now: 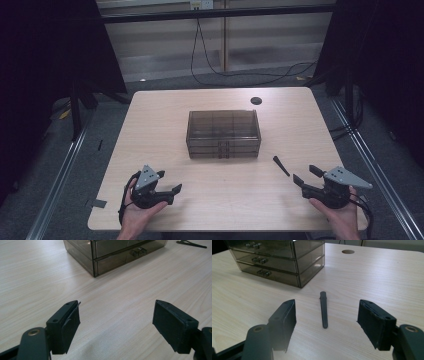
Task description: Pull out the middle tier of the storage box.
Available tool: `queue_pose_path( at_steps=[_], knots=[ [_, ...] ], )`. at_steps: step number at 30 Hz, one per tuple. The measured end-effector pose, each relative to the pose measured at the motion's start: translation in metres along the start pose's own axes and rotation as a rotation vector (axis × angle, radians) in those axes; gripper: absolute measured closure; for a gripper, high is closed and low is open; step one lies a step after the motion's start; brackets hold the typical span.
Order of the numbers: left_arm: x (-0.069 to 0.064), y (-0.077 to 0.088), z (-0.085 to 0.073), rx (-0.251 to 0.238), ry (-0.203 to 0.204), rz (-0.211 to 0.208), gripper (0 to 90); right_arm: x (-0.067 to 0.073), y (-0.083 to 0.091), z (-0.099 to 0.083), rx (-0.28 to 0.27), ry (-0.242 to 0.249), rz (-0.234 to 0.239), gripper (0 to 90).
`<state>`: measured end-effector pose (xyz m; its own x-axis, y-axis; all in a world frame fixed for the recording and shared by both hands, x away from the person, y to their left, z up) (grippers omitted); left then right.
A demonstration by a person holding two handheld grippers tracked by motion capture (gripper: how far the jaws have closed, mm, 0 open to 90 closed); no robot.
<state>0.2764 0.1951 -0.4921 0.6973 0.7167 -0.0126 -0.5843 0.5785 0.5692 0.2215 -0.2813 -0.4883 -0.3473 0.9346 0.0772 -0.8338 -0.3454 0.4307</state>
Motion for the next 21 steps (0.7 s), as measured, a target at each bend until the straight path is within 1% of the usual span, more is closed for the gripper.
queue_pose_path(
  at_steps=[1, 2, 3, 7, 8, 9, 10, 13, 15, 16, 17, 18, 19, 21],
  knots=[
    [-0.0002, -0.0005, -0.0004, 0.0, 0.005, -0.001, 21.5, 0.0001, -0.0007, -0.0004, 0.012, -0.01, 0.006, 29.1],
    [-0.0002, -0.0005, -0.0004, 0.0, 0.005, -0.001, 21.5, 0.0001, -0.0007, -0.0004, 0.012, -0.01, 0.006, 29.1],
    [-0.0003, -0.0012, -0.0007, 0.003, 0.011, 0.001, 21.5, -0.0012, -0.001, -0.0013, 0.05, -0.034, 0.013, 27.8],
    [-0.0011, -0.0016, 0.0, -0.004, 0.011, 0.002, 23.6, -0.0039, -0.0004, -0.0015, 0.06, -0.041, 0.017, 27.9],
    [-0.0011, -0.0016, 0.0, -0.004, 0.011, 0.002, 25.3, -0.0039, -0.0004, -0.0015, 0.06, -0.041, 0.017, 27.9],
    [-0.0013, -0.0015, 0.0003, -0.014, 0.007, 0.003, 25.3, -0.0042, -0.0007, -0.0018, 0.062, -0.043, 0.025, 27.8],
    [-0.0027, -0.001, 0.0009, -0.017, 0.007, -0.001, 28.7, -0.0049, -0.0017, -0.0026, 0.074, -0.047, 0.041, 27.3],
    [-0.0041, -0.0017, 0.0011, -0.023, 0.012, -0.005, 30.0, -0.0054, -0.0021, -0.0022, 0.074, -0.05, 0.045, 26.5],
    [-0.0055, -0.0018, 0.0009, -0.024, 0.009, -0.009, 31.1, -0.006, -0.0031, -0.002, 0.077, -0.064, 0.05, 24.6],
    [-0.0061, -0.0018, 0.001, -0.022, 0.004, -0.008, 31.2, -0.0062, -0.0039, -0.0021, 0.082, -0.066, 0.061, 24.7],
    [-0.0068, -0.0017, 0.001, -0.02, 0.003, -0.005, 31.9, -0.0064, -0.0043, -0.0021, 0.086, -0.065, 0.059, 24.7],
    [-0.0075, -0.0021, 0.001, -0.019, -0.005, 0.002, 32.0, -0.0064, -0.0044, -0.0019, 0.087, -0.066, 0.054, 24.7],
    [-0.0081, -0.002, 0.0011, -0.011, -0.024, 0.005, 32.0, -0.0064, -0.0046, -0.0015, 0.084, -0.062, 0.057, 24.7],
    [-0.0099, -0.0023, 0.0013, -0.012, -0.03, 0.006, 32.7, -0.0056, -0.0045, -0.0011, 0.085, -0.058, 0.058, 24.7]
  ],
)
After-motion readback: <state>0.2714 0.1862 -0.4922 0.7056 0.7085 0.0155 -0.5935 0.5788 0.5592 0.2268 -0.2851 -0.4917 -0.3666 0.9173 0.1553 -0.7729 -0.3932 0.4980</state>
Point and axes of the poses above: each handheld gripper's, and its own axes: y roughly backward along the jaws, z roughly out of its top, x roughly to its left, the point moved 3 cm from there along -y, roughly forward along the jaws, and after that the axes turned 1 degree about -y, right-handed, at the moved point
